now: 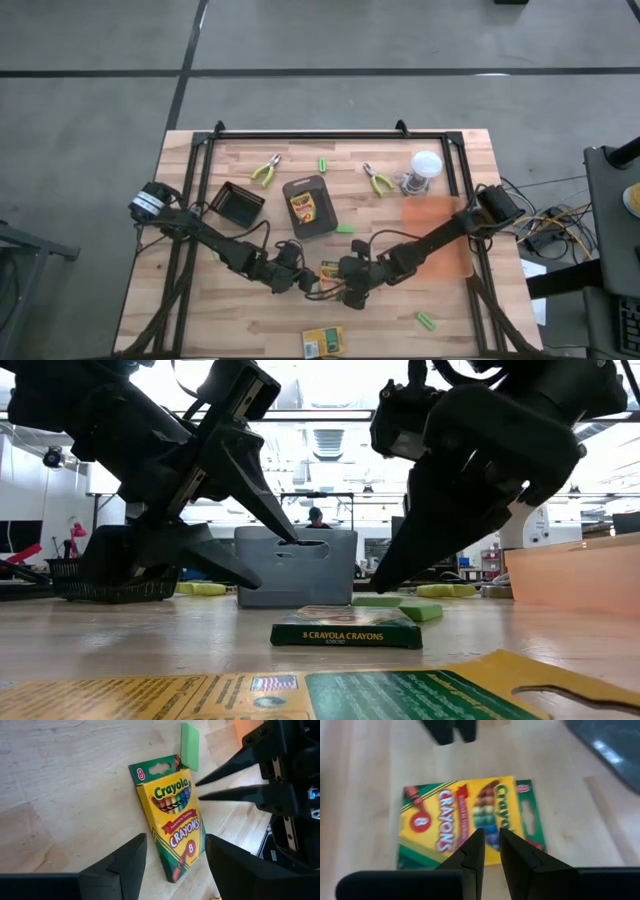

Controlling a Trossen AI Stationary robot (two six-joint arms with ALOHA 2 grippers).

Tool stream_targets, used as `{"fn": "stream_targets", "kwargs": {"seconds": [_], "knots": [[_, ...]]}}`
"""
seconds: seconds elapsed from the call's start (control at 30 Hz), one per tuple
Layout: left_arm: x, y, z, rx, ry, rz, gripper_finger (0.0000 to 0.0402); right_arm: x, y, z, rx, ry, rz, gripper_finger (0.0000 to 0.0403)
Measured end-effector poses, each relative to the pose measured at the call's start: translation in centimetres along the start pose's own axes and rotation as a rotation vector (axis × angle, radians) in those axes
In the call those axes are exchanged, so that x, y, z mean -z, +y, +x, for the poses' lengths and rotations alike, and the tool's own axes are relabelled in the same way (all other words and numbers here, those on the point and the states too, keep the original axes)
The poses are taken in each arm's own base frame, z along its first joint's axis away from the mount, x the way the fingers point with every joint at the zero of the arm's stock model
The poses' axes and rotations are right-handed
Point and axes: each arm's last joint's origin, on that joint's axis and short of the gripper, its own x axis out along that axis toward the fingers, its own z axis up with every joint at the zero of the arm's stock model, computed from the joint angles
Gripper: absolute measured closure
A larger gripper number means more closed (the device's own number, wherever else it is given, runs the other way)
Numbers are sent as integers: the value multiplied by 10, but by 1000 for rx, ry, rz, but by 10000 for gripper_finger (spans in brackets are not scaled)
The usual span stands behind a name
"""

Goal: Pick & Place School Supplies
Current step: Put the top yellow crayon box into the black transparent bin

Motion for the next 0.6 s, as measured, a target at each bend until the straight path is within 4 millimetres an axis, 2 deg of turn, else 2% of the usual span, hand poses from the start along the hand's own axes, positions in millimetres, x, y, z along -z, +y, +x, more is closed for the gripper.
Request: {"fn": "stream_targets", "kwargs": {"seconds": [0.13, 0.6], "knots": [[0, 0, 0, 0, 0, 0, 195, 2, 4, -1, -73, 42, 11, 346], [0, 0, 0, -1, 0, 2, 195, 5, 9, -3, -79, 41, 9, 346]]}}
